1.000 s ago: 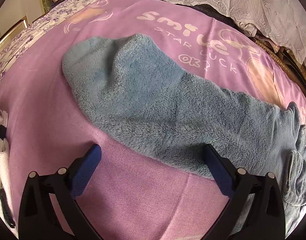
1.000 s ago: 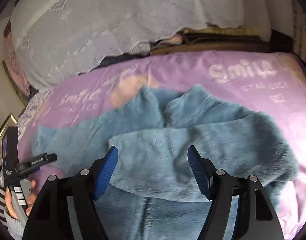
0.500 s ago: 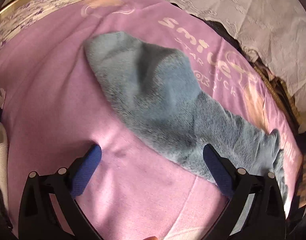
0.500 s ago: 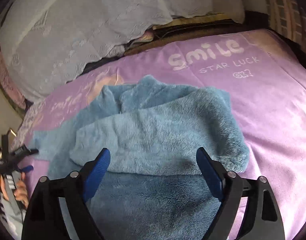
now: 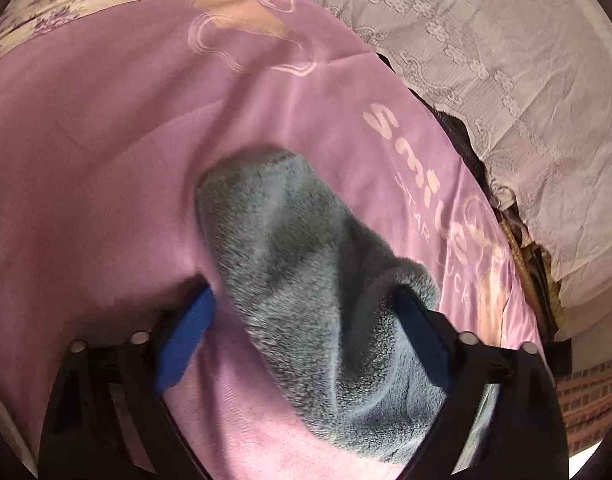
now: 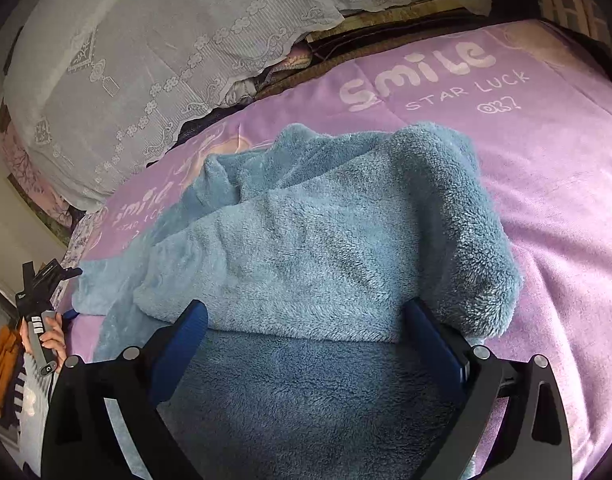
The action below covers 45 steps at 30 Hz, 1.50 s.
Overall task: Fold small clothes
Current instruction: 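Release the sleeve with the right gripper while the left gripper grasps the other sleeve cuff, then carry the held sleeve across the jacket body with the left gripper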
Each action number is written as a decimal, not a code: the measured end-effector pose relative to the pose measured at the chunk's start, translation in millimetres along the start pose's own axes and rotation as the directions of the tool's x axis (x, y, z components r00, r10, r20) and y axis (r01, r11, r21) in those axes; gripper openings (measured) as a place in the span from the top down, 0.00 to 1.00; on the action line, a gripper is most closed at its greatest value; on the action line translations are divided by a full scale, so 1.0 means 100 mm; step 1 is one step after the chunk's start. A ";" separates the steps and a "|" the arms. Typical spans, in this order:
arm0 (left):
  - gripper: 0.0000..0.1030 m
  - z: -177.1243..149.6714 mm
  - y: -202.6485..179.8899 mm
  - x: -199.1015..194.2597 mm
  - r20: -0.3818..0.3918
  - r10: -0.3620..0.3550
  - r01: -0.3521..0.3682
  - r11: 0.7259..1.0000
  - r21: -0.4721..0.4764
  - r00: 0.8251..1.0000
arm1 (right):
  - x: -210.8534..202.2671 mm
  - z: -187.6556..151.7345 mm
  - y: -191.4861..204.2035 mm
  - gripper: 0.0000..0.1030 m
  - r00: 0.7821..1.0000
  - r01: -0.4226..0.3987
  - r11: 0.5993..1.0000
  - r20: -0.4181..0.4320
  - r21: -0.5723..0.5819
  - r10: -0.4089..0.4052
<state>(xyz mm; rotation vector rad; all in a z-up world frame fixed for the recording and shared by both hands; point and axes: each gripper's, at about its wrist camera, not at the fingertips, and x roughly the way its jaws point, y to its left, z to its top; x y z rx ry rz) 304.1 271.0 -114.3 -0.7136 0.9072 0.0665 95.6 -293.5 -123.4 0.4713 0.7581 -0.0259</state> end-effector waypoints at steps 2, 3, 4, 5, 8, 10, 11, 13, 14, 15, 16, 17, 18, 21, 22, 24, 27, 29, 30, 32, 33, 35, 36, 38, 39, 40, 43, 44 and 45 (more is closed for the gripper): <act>0.64 -0.01 0.08 -0.05 0.013 0.009 -0.008 1.000 -0.030 1.000 | 0.00 0.00 -0.01 0.03 1.000 -0.007 1.000 0.002 0.005 0.007; 0.72 -0.02 0.10 -0.06 0.011 0.022 -0.022 0.999 -0.033 1.000 | 0.00 0.00 -0.02 0.03 1.000 -0.010 1.000 0.003 0.008 0.010; 0.82 -0.03 0.12 -0.06 0.005 0.022 -0.022 0.999 -0.033 1.000 | -0.01 0.00 -0.02 0.03 1.000 -0.012 1.000 0.005 0.010 0.012; 0.86 -0.04 0.12 -0.07 0.002 0.014 -0.014 0.999 -0.034 1.000 | -0.01 0.00 -0.02 0.03 1.000 -0.014 1.000 0.005 0.012 0.014; 0.91 -0.06 0.03 -0.18 0.025 0.024 -0.023 1.000 -0.006 0.999 | -0.02 0.00 -0.03 0.03 1.000 -0.022 1.000 0.008 0.017 0.022; 0.91 -0.11 -0.08 -0.30 0.046 0.048 -0.050 0.998 0.038 0.998 | -0.02 0.00 -0.04 0.03 0.999 -0.030 0.999 0.013 0.024 0.030; 0.92 -0.14 -0.19 -0.39 0.067 0.064 -0.070 0.995 0.077 0.996 | -0.03 0.00 -0.05 0.03 0.999 -0.036 0.999 0.016 0.030 0.036; 0.92 -0.23 -0.44 -0.58 0.121 0.086 -0.106 0.979 0.172 0.989 | -0.04 0.01 -0.08 0.03 0.999 -0.051 0.998 0.020 0.047 0.050; 0.92 -0.28 -0.59 -0.67 0.145 0.094 -0.125 0.967 0.223 0.985 | -0.05 0.01 -0.09 0.03 0.998 -0.059 0.997 0.022 0.058 0.057; 0.92 -0.34 -0.76 -0.74 0.167 0.096 -0.140 0.951 0.275 0.981 | -0.07 0.02 -0.10 0.03 0.997 -0.069 0.995 0.026 0.074 0.067; 0.92 -0.41 -0.94 -0.80 0.185 0.094 -0.151 0.934 0.323 0.978 | -0.09 0.03 -0.12 0.04 0.996 -0.082 0.992 0.029 0.093 0.079; 0.92 -0.49 -1.11 -0.84 0.198 0.089 -0.159 0.914 0.374 0.976 | -0.12 0.04 -0.14 0.04 0.995 -0.098 0.989 0.032 0.114 0.095; 0.92 -0.59 -1.29 -0.87 0.211 0.085 -0.170 0.889 0.425 0.974 | -0.16 0.05 -0.17 0.04 0.993 -0.114 0.983 0.038 0.140 0.110; 0.92 -0.90 -1.79 -0.90 0.252 0.079 -0.211 0.804 0.556 0.965 | -0.29 0.09 -0.28 0.04 0.987 -0.159 0.965 0.065 0.208 0.149; 0.92 -1.01 -1.92 -0.88 0.255 0.073 -0.215 0.779 0.590 0.964 | -0.34 0.10 -0.32 0.04 0.985 -0.169 0.960 0.075 0.223 0.156; 0.92 -1.21 -2.13 -0.83 0.249 0.061 -0.212 0.737 0.642 0.967 | -0.45 0.13 -0.40 0.04 0.983 -0.173 0.957 0.092 0.231 0.156; 0.92 -1.47 -2.37 -0.75 0.220 0.042 -0.186 0.700 0.689 0.975 | -0.58 0.19 -0.56 0.04 0.987 -0.137 0.964 0.109 0.229 0.115; 0.92 -1.63 -2.48 -0.70 0.199 0.032 -0.166 0.685 0.709 0.979 | -0.65 0.20 -0.70 0.04 0.991 -0.099 0.966 0.114 0.240 0.073; 0.92 -1.71 -2.54 -0.66 0.187 0.027 -0.156 0.678 0.718 0.982 | -0.67 0.20 -0.78 0.04 0.992 -0.086 0.964 0.116 0.252 0.058; 0.92 -1.88 -2.66 -0.61 0.165 0.022 -0.138 0.661 0.737 0.986 | -0.70 0.18 -0.95 0.04 0.992 -0.075 0.955 0.123 0.286 0.040; 0.92 -1.96 -2.72 -0.58 0.157 0.019 -0.132 0.653 0.746 0.987 | -0.70 0.15 -1.02 0.04 0.991 -0.078 0.950 0.128 0.303 0.040; 0.92 -2.11 -2.84 -0.54 0.138 0.012 -0.114 0.635 0.764 0.990 | -0.66 0.09 -1.12 0.04 0.990 -0.084 0.941 0.138 0.327 0.040; 0.92 -2.18 -2.90 -0.52 0.128 0.008 -0.105 0.627 0.772 0.992 | -0.63 0.06 -1.15 0.04 0.989 -0.080 0.941 0.140 0.328 0.036; 0.92 -2.33 -3.02 -0.49 0.111 -0.001 -0.088 0.606 0.790 0.994 | -0.55 0.03 -1.15 0.04 0.991 -0.043 0.952 0.135 0.303 0.002; 0.92 -2.41 -3.08 -0.48 0.105 -0.006 -0.081 0.594 0.801 0.994 | -0.53 0.04 -1.12 0.04 0.992 -0.025 0.958 0.128 0.285 -0.012; 0.92 -2.48 -3.14 -0.46 0.100 -0.011 -0.075 0.582 0.810 0.995 | -0.52 0.05 -1.08 0.04 0.992 -0.022 0.963 0.128 0.268 -0.013; 0.92 -2.70 -3.33 -0.40 0.077 -0.023 -0.051 0.553 0.832 0.997 | -0.52 0.05 -1.09 0.04 0.991 -0.037 0.963 0.131 0.266 0.002; 0.92 -2.78 -3.38 -0.38 0.070 -0.024 -0.046 0.542 0.839 0.997 | -0.52 0.05 -1.12 0.04 0.991 -0.049 0.959 0.136 0.278 0.011; 0.92 -2.85 -3.43 -0.35 0.064 -0.025 -0.041 0.532 0.846 0.998 | -0.53 0.04 -1.15 0.04 0.990 -0.060 0.956 0.142 0.288 0.020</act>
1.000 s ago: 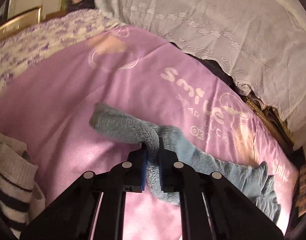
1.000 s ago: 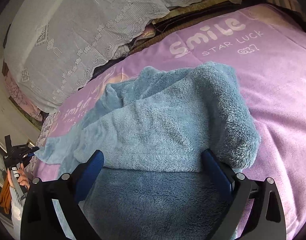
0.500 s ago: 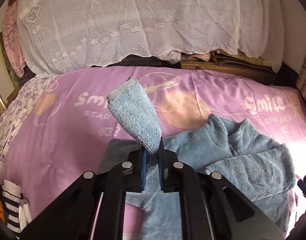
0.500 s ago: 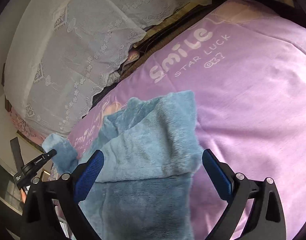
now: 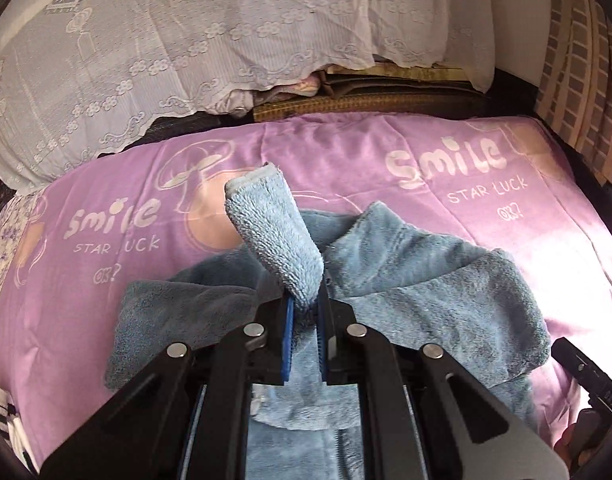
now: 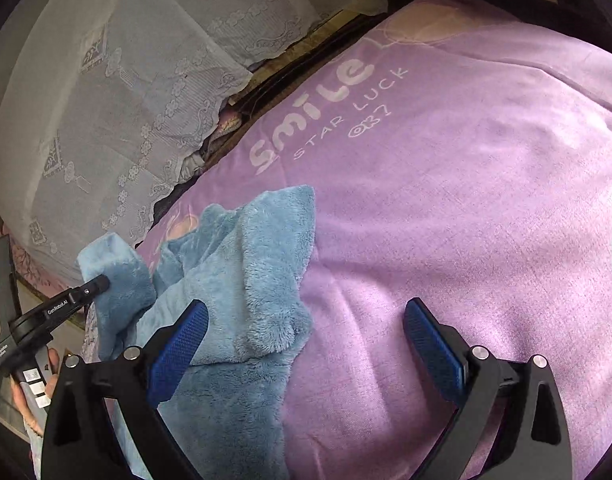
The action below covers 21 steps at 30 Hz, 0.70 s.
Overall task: Fold small clothes
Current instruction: 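Carry the held sleeve across the jacket body with the left gripper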
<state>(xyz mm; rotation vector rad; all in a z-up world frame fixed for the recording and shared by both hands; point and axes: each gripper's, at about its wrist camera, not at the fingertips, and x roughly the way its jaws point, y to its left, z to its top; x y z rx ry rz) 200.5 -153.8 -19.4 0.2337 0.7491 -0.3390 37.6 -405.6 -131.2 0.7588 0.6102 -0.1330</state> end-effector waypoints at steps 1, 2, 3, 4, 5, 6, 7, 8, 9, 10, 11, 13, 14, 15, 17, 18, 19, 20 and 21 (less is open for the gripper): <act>0.92 0.00 -0.09 0.03 -0.004 -0.007 0.007 1.000 0.012 1.000 | -0.01 0.00 -0.01 0.04 1.000 -0.007 1.000 0.004 0.008 0.007; 0.92 -0.01 -0.17 0.05 -0.008 -0.013 0.013 1.000 0.023 1.000 | -0.02 0.00 -0.02 0.04 1.000 -0.010 1.000 0.006 0.012 0.010; 0.92 -0.02 -0.24 0.08 -0.013 -0.017 0.017 0.999 0.034 1.000 | -0.02 0.00 -0.02 0.04 1.000 -0.012 1.000 0.006 0.013 0.012; 0.92 -0.04 -0.32 0.12 -0.019 -0.020 0.021 0.999 0.046 1.000 | -0.03 0.00 -0.02 0.04 1.000 -0.012 1.000 0.006 0.011 0.012; 0.92 -0.05 -0.39 0.15 -0.025 -0.022 0.023 0.998 0.057 0.999 | -0.02 0.00 -0.02 0.04 1.000 -0.012 1.000 0.005 0.011 0.012; 0.92 -0.07 -0.44 0.18 -0.032 -0.025 0.027 0.997 0.066 0.999 | -0.02 0.00 -0.02 0.04 1.000 -0.014 1.000 0.005 0.013 0.014; 0.92 -0.09 -0.49 0.21 -0.039 -0.028 0.031 0.997 0.073 0.999 | -0.03 0.00 -0.03 0.04 1.000 -0.018 1.000 0.008 0.017 0.018; 0.92 -0.11 -0.53 0.25 -0.048 -0.032 0.036 0.996 0.079 0.998 | -0.03 0.01 -0.03 0.04 1.000 -0.023 0.999 0.009 0.022 0.023; 0.92 -0.13 -0.57 0.27 -0.055 -0.035 0.039 0.996 0.083 0.998 | -0.04 0.01 -0.04 0.04 1.000 -0.027 0.999 0.011 0.027 0.027; 0.92 -0.15 -0.59 0.30 -0.061 -0.037 0.042 0.995 0.086 0.997 | -0.04 0.01 -0.05 0.04 0.999 -0.031 0.999 0.013 0.032 0.030; 0.92 -0.17 -0.61 0.32 -0.067 -0.038 0.044 0.995 0.088 0.997 | -0.05 0.01 -0.05 0.04 0.999 -0.034 0.999 0.015 0.035 0.034; 0.92 -0.19 -0.64 0.35 -0.075 -0.041 0.047 0.995 0.092 0.996 | -0.05 0.02 -0.05 0.04 0.999 -0.037 0.999 0.015 0.037 0.036; 0.92 -0.20 -0.64 0.36 -0.077 -0.040 0.047 0.995 0.093 0.996 | -0.05 0.02 -0.05 0.04 0.999 -0.036 0.999 0.015 0.037 0.036; 0.92 -0.21 -0.64 0.36 -0.078 -0.041 0.049 0.995 0.092 0.996 | -0.05 0.02 -0.05 0.04 0.999 -0.036 0.999 0.015 0.038 0.036; 0.92 -0.21 -0.64 0.36 -0.078 -0.047 0.054 0.995 0.086 0.996 | -0.05 0.02 -0.05 0.04 0.999 -0.037 0.999 0.016 0.038 0.037; 0.92 -0.21 -0.63 0.35 -0.077 -0.051 0.058 0.995 0.083 0.996 | -0.05 0.02 -0.05 0.04 0.999 -0.038 0.998 0.016 0.040 0.038; 0.92 -0.21 -0.63 0.35 -0.077 -0.054 0.061 0.995 0.082 0.996 | -0.05 0.02 -0.05 0.04 0.999 -0.039 0.998 0.017 0.041 0.038; 0.92 -0.21 -0.64 0.36 -0.080 -0.058 0.065 0.994 0.083 0.995 | -0.05 0.01 -0.05 0.04 0.999 -0.039 0.998 0.017 0.041 0.039; 0.92 -0.22 -0.64 0.37 -0.084 -0.061 0.069 0.994 0.085 0.995 | -0.05 0.01 -0.05 0.04 0.999 -0.040 0.998 0.017 0.042 0.039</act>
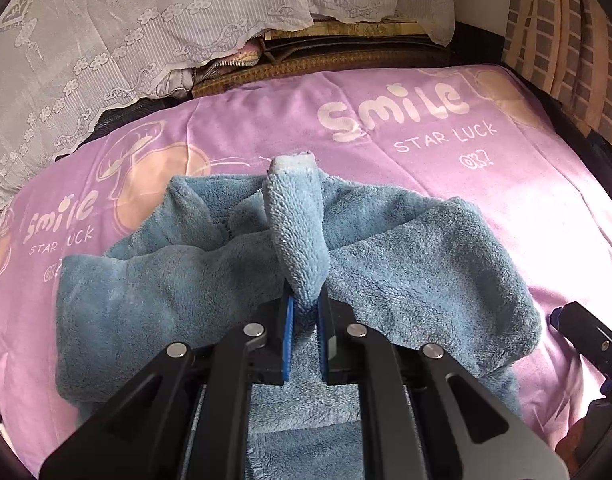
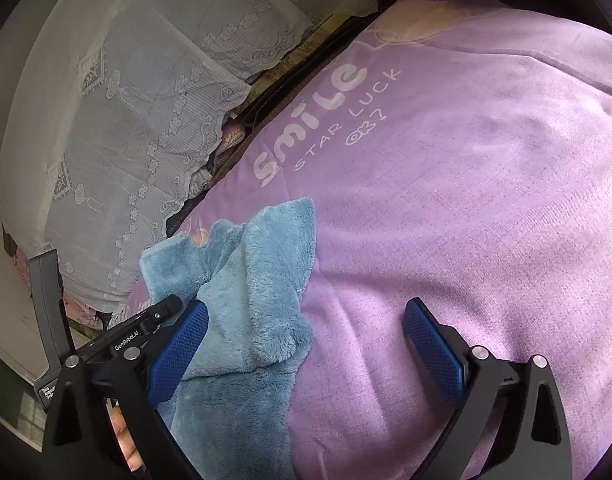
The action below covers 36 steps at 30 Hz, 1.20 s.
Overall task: Fold small clothes
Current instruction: 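Carry the held sleeve across the jacket body with the left gripper, then open the left gripper to release the sleeve onto the jacket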
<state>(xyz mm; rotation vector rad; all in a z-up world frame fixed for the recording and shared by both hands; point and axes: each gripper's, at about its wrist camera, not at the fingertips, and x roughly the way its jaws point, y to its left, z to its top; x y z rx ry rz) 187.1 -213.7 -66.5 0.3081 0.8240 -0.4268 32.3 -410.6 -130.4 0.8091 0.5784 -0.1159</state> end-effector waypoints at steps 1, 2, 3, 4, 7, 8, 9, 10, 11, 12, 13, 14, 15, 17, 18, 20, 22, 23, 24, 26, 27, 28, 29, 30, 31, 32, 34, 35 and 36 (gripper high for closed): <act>0.92 -0.01 -0.02 0.02 -0.004 -0.002 0.002 1.000 0.004 1.000 | 0.00 0.00 0.00 0.04 1.000 0.000 1.000 0.000 -0.001 0.000; 0.92 -0.02 -0.04 0.04 -0.009 -0.002 0.002 1.000 0.009 1.000 | 0.00 0.00 0.00 0.04 1.000 0.000 1.000 -0.001 -0.001 0.000; 0.92 -0.04 -0.06 0.06 -0.015 -0.002 0.002 1.000 0.014 1.000 | 0.00 0.00 0.00 0.04 1.000 0.001 1.000 -0.001 0.000 -0.001; 0.92 -0.05 -0.08 0.08 -0.019 -0.002 0.002 1.000 0.019 1.000 | 0.00 0.00 0.00 0.04 1.000 0.000 1.000 0.000 0.000 0.000; 0.91 -0.10 -0.13 0.14 -0.032 0.003 -0.002 0.999 0.038 0.999 | 0.00 0.00 0.00 0.04 1.000 0.002 1.000 -0.001 -0.001 -0.002; 0.90 -0.11 -0.15 0.16 -0.037 0.005 -0.003 0.999 0.043 0.999 | 0.00 0.00 -0.01 0.04 1.000 0.004 1.000 -0.002 -0.003 -0.004; 0.90 -0.13 -0.16 0.19 -0.043 0.006 -0.004 0.999 0.047 0.999 | 0.00 0.00 0.00 0.04 1.000 0.006 1.000 -0.002 -0.004 -0.006; 0.90 -0.14 -0.16 0.21 -0.047 0.005 -0.003 0.999 0.047 0.999 | 0.01 0.00 -0.01 0.04 1.000 0.008 1.000 -0.003 -0.006 -0.008; 0.89 -0.15 -0.16 0.22 -0.048 0.004 -0.002 0.999 0.045 0.999 | 0.01 0.00 0.00 0.04 1.000 0.009 1.000 -0.004 -0.008 -0.009; 0.88 -0.15 -0.16 0.21 -0.046 0.002 0.000 0.999 0.044 0.999 | 0.02 0.00 -0.01 0.04 1.000 0.010 1.000 -0.004 -0.008 -0.010; 0.84 -0.15 -0.15 0.20 -0.046 -0.008 0.010 0.999 0.042 0.999 | 0.02 0.00 -0.01 0.04 1.000 0.010 1.000 -0.004 -0.009 -0.010; 0.74 -0.15 -0.13 0.17 -0.050 -0.022 0.024 0.999 0.034 0.999 | 0.02 0.00 -0.01 0.04 1.000 0.011 1.000 -0.004 -0.010 -0.011; 0.67 -0.15 -0.10 0.13 -0.051 -0.038 0.040 0.999 0.022 0.998 | 0.01 0.00 0.00 0.04 1.000 0.009 1.000 -0.002 -0.010 -0.009; 0.30 -0.17 -0.02 -0.02 -0.023 -0.060 0.060 0.998 -0.002 0.998 | 0.00 0.00 -0.01 0.04 1.000 0.000 1.000 0.007 -0.007 0.000; 0.25 -0.18 0.02 -0.11 0.004 -0.057 0.057 0.998 -0.008 0.998 | -0.01 0.01 -0.02 0.04 1.000 -0.007 1.000 0.013 -0.004 0.007; 0.19 -0.22 0.11 -0.30 0.047 -0.054 0.054 0.998 -0.008 0.997 | -0.05 0.01 -0.02 0.04 0.999 -0.021 1.000 0.031 0.000 0.021; 0.14 -0.26 0.24 -0.44 0.070 -0.043 0.044 0.999 -0.017 0.997 | -0.11 0.01 -0.01 0.04 0.998 -0.032 0.999 0.059 0.001 0.032; 0.09 -0.29 0.33 -0.50 0.080 -0.025 0.027 0.999 -0.025 0.996 | -0.15 0.01 0.00 0.04 0.997 -0.039 0.999 0.074 0.004 0.039; 0.08 -0.32 0.44 -0.54 0.089 0.003 0.000 0.999 -0.036 0.996 | -0.21 0.02 0.02 0.04 0.994 -0.057 0.998 0.094 0.011 0.056; 0.07 -0.36 0.69 -0.58 0.089 0.063 -0.057 0.996 -0.067 0.994 | -0.29 0.06 0.10 0.04 0.985 -0.128 0.992 0.119 0.018 0.125; 0.07 -0.37 0.82 -0.56 0.079 0.089 -0.082 0.992 -0.093 0.993 | -0.29 0.09 0.18 0.04 0.981 -0.161 0.987 0.115 0.012 0.159; 0.07 -0.37 0.96 -0.52 0.062 0.107 -0.099 0.987 -0.123 0.992 | -0.26 0.12 0.26 0.04 0.978 -0.183 0.983 0.098 0.005 0.182; 0.07 -0.38 1.10 -0.48 0.041 0.117 -0.109 0.981 -0.158 0.992 | -0.19 0.15 0.36 0.04 0.979 -0.193 0.981 0.071 -0.001 0.193; 0.07 -0.38 1.24 -0.42 0.019 0.121 -0.115 0.973 -0.198 0.992 | -0.10 0.18 0.44 0.04 0.980 -0.195 0.981 0.040 -0.002 0.195; 0.07 -0.40 1.37 -0.37 0.003 0.117 -0.113 0.965 -0.238 0.993 | 0.02 0.20 0.52 0.04 0.981 -0.193 0.981 0.006 0.001 0.193; 0.07 -0.41 1.48 -0.32 -0.008 0.108 -0.106 0.956 -0.274 0.994 | 0.14 0.21 0.60 0.04 0.981 -0.191 0.982 -0.027 0.001 0.191; 0.07 -0.47 1.66 -0.21 -0.031 0.094 -0.099 0.937 -0.335 0.995 | 0.41 0.21 0.76 0.04 0.981 -0.172 0.985 -0.093 -0.022 0.169; 0.07 -0.50 1.72 -0.15 -0.042 0.087 -0.096 0.930 -0.356 0.995 | 0.54 0.20 0.82 0.05 0.983 -0.143 0.989 -0.119 -0.037 0.137; 0.07 -0.54 1.77 -0.09 -0.057 0.084 -0.099 0.923 -0.372 0.995 | 0.66 0.18 0.86 0.07 0.984 -0.118 0.992 -0.140 -0.045 0.111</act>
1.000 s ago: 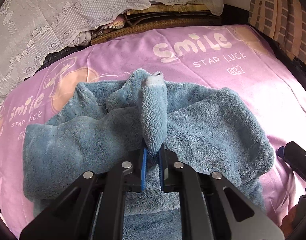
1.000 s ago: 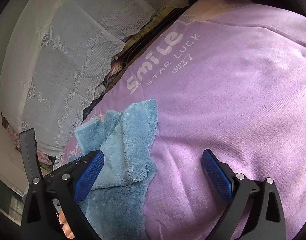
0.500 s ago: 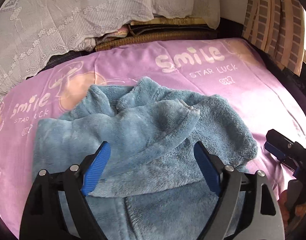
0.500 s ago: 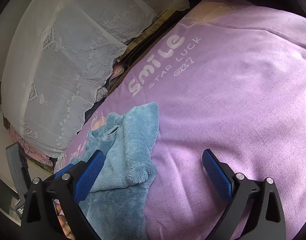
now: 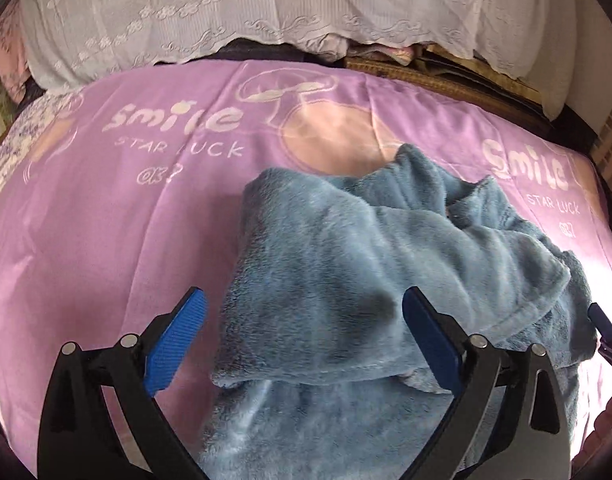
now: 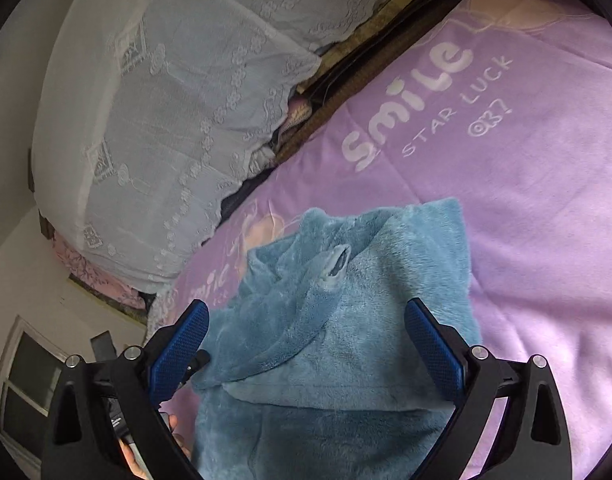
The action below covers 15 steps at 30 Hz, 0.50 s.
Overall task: Fold small clothes
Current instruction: 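Open the left gripper to release the sleeve onto the jacket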
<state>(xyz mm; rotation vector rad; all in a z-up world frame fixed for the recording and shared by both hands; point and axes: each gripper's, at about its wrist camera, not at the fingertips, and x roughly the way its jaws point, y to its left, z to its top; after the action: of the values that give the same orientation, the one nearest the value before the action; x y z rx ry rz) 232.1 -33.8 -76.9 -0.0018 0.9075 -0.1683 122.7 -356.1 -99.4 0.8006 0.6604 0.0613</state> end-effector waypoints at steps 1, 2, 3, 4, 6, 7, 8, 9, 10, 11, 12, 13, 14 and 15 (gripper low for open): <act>0.07 -0.01 0.06 0.07 -0.015 0.006 -0.007 1.000 -0.015 1.000 | 0.10 0.00 0.02 0.07 1.000 0.021 1.000 -0.015 -0.001 -0.021; 0.07 -0.02 0.11 0.13 -0.027 0.011 -0.011 1.000 -0.028 1.000 | 0.18 0.00 0.03 0.07 0.999 0.045 0.999 -0.019 -0.007 -0.045; 0.07 -0.04 0.17 0.19 -0.038 0.013 -0.014 0.999 -0.043 0.999 | 0.24 0.00 0.06 0.08 0.997 0.071 0.997 -0.015 -0.021 -0.071; 0.07 -0.04 0.23 0.26 -0.053 0.011 -0.014 0.998 -0.061 0.999 | 0.27 0.00 0.08 0.08 0.996 0.091 0.995 -0.008 -0.035 -0.091; 0.07 -0.04 0.36 0.38 -0.098 -0.030 0.018 0.993 -0.117 0.995 | 0.33 0.01 0.12 0.13 0.992 0.122 0.991 0.003 -0.055 -0.122; 0.06 -0.05 0.42 0.42 -0.114 -0.063 0.046 0.988 -0.150 0.991 | 0.35 0.02 0.14 0.16 0.990 0.138 0.988 0.012 -0.069 -0.138; 0.06 -0.05 0.46 0.44 -0.117 -0.086 0.064 0.982 -0.177 0.989 | 0.38 0.01 0.17 0.28 0.989 0.146 0.985 0.015 -0.090 -0.146; 0.06 -0.05 0.50 0.44 -0.112 -0.092 0.070 0.979 -0.190 0.989 | 0.42 0.02 0.20 0.42 0.988 0.153 0.982 0.008 -0.109 -0.153; 0.06 -0.05 0.51 0.42 -0.106 -0.090 0.068 0.979 -0.192 0.990 | 0.46 0.00 0.22 0.46 0.987 0.157 0.979 0.003 -0.126 -0.158; 0.06 -0.05 0.50 0.41 -0.101 -0.083 0.063 0.980 -0.188 0.991 | 0.50 -0.02 0.24 0.54 0.988 0.150 0.979 -0.007 -0.139 -0.153; 0.06 -0.06 0.49 0.40 -0.096 -0.074 0.056 0.982 -0.180 0.993 | 0.54 -0.04 0.24 0.68 0.989 0.140 0.980 -0.023 -0.144 -0.145; 0.06 -0.05 0.47 0.40 -0.094 -0.064 0.047 0.984 -0.170 0.993 | 0.56 -0.07 0.25 0.78 0.990 0.131 0.981 -0.032 -0.144 -0.137; 0.06 -0.06 0.45 0.40 -0.091 -0.053 0.038 0.986 -0.160 0.994 | 0.54 -0.08 0.26 0.89 0.991 0.126 0.982 -0.024 -0.142 -0.131; 0.06 -0.06 0.44 0.38 -0.086 -0.045 0.031 0.988 -0.153 0.995 | 0.47 -0.10 0.28 0.90 0.992 0.122 0.983 0.000 -0.139 -0.123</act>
<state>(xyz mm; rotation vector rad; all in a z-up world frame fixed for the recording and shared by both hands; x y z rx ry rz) 256.9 4.1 -113.6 -0.1538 1.0080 -0.1356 160.1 -316.5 -110.2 0.6250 0.7042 -0.0018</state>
